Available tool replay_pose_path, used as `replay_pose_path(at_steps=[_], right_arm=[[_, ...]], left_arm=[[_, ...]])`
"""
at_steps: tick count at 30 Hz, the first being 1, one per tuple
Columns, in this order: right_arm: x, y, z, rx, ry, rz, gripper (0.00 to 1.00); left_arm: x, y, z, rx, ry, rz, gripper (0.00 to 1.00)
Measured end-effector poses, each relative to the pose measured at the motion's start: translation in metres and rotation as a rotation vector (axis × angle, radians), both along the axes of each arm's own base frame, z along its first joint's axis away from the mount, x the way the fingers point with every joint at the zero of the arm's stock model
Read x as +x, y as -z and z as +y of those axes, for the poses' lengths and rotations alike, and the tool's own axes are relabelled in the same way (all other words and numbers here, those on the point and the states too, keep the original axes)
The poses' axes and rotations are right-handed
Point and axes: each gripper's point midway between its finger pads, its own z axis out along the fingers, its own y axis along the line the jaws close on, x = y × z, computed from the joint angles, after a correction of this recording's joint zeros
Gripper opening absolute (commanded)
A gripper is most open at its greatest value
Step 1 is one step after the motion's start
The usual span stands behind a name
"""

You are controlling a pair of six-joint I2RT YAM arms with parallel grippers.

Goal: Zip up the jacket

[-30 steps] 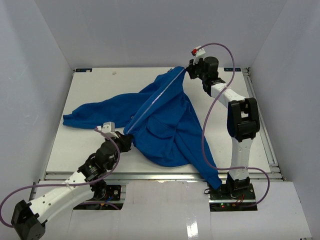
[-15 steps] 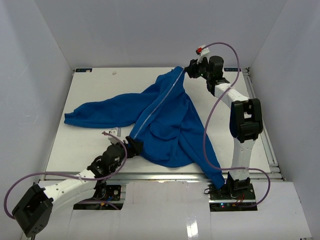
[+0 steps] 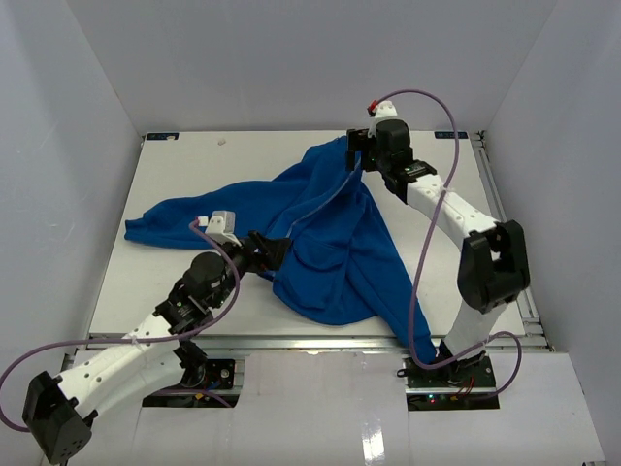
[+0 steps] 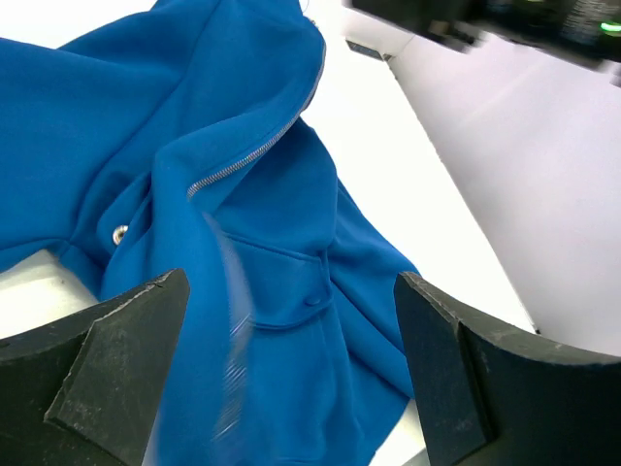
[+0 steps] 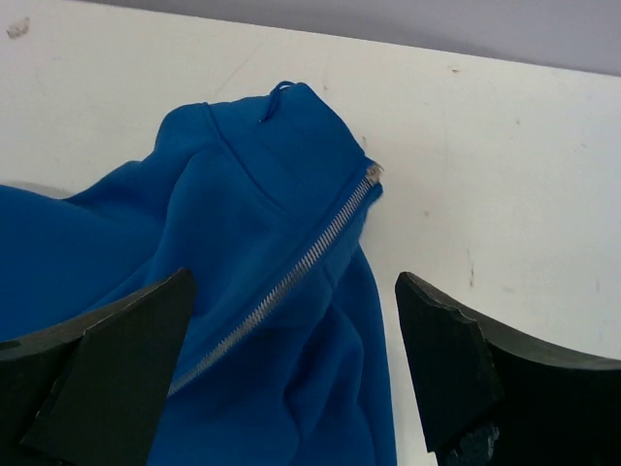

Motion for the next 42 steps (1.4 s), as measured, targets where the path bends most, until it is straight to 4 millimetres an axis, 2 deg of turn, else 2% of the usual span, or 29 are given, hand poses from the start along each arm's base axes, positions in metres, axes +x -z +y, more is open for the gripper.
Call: replay_pose_path(at_steps=[3,6,9,11,14,16,18,21,25,28,32,37,42], right_arm=[[-0.032,-0.032,-0.017,0.049,0.062,-0.026,0.90],[-0.072,-0.043,-0.033,0.081,0.112,-0.026,0.90],[-0.113,-0.033,-0.024,0.121,0.089,0.003,0.90],[-0.139,-0.012,-0.015,0.130,0.062,0.051,0.90],[-0.169,0.021,-0.012,0.128,0.050,0.131,0.90],[-0.186,0.035,-0.013,0.116,0.063,0.168,0.90],[-0.204,0.041,-0.014,0.096,0.069,0.188,0.90],[-0.228,0.033,-0.012,0.097,0.048,0.174,0.90],[-0.247,0.020,-0.019,0.139,0.023,0.130,0.90],[-0.257,0.026,-0.028,0.163,-0.001,0.101,0.90],[-0.264,0.033,-0.032,0.162,-0.024,0.085,0.90],[-0.263,0.027,-0.033,0.175,-0.035,0.053,0.90],[-0.264,0.017,-0.037,0.200,-0.031,0.013,0.90]], left_arm=[[-0.009,-0.002,0.009,-0.022,-0.004,-0.019,0.98],[-0.015,0.006,0.025,-0.007,-0.043,-0.018,0.98],[-0.014,0.000,0.037,0.006,-0.090,-0.039,0.98],[-0.014,-0.012,0.035,0.016,-0.074,-0.071,0.98],[-0.016,-0.028,0.018,0.030,0.016,-0.129,0.98],[-0.019,-0.029,-0.002,0.049,0.117,-0.150,0.98],[-0.020,-0.020,-0.024,0.083,0.218,-0.147,0.98],[-0.024,0.007,-0.050,0.145,0.357,-0.113,0.98],[-0.038,0.029,-0.063,0.179,0.484,-0.124,0.98],[-0.048,0.034,-0.056,0.177,0.498,-0.185,0.98],[-0.059,0.023,-0.044,0.142,0.481,-0.277,0.98],[-0.060,0.002,-0.035,0.104,0.439,-0.359,0.98],[-0.056,0.002,-0.033,0.111,0.415,-0.358,0.98]])
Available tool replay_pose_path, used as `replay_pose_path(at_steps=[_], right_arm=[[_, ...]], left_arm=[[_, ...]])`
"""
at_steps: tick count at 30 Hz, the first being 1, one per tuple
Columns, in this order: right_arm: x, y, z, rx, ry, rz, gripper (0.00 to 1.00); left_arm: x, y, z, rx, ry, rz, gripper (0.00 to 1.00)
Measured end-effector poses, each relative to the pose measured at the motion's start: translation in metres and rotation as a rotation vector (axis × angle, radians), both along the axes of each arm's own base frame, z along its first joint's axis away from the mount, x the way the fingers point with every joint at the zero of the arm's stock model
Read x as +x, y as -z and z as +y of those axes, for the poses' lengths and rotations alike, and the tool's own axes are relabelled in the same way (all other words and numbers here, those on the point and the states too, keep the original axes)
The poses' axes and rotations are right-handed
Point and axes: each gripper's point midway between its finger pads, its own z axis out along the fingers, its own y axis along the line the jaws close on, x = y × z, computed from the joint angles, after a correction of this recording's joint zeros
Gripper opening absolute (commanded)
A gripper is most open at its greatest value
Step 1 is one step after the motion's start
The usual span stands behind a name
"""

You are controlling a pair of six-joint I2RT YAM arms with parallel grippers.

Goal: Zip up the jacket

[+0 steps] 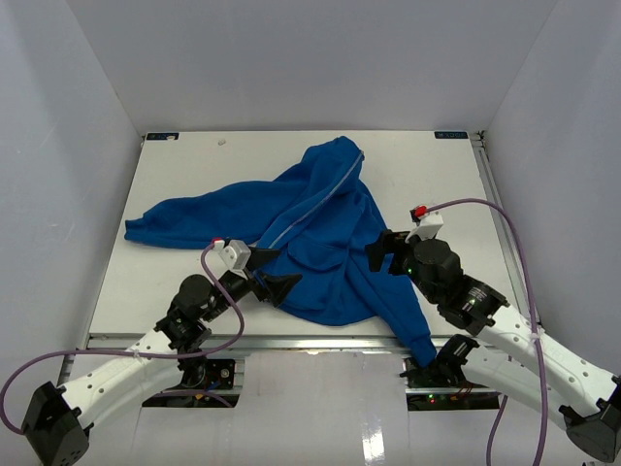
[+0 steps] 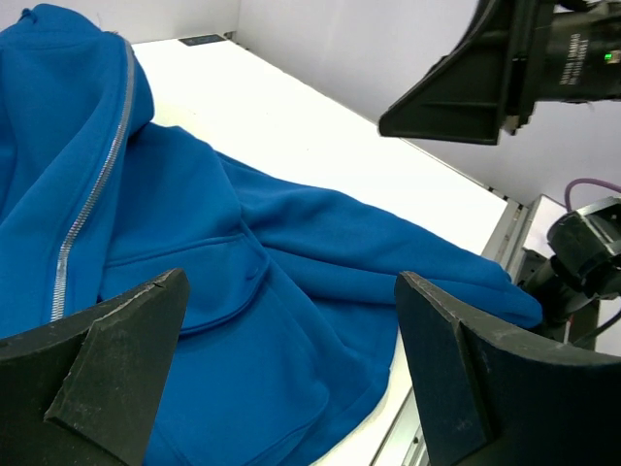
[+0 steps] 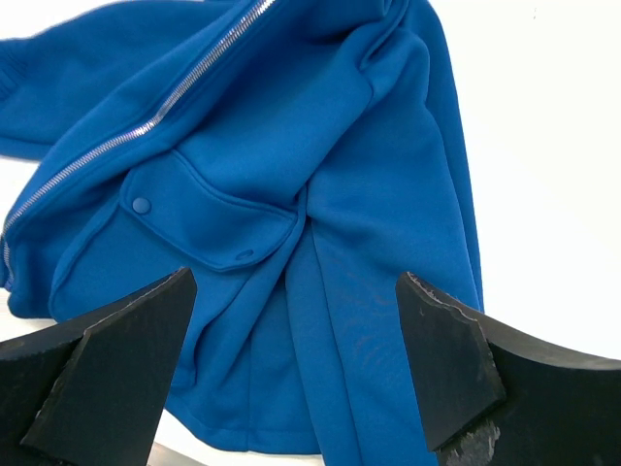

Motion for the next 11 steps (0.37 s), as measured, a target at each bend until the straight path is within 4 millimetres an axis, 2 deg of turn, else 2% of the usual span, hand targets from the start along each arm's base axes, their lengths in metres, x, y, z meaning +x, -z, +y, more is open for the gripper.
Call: replay_pose_path(at_steps=[11], right_arm=[[0.0021,0.0054,-0.0020,-0.014,0.014,0.000,0.90]], left_arm=[[0.0067,0.0023,0.0067,0.001,-0.054,0.004,0.98]])
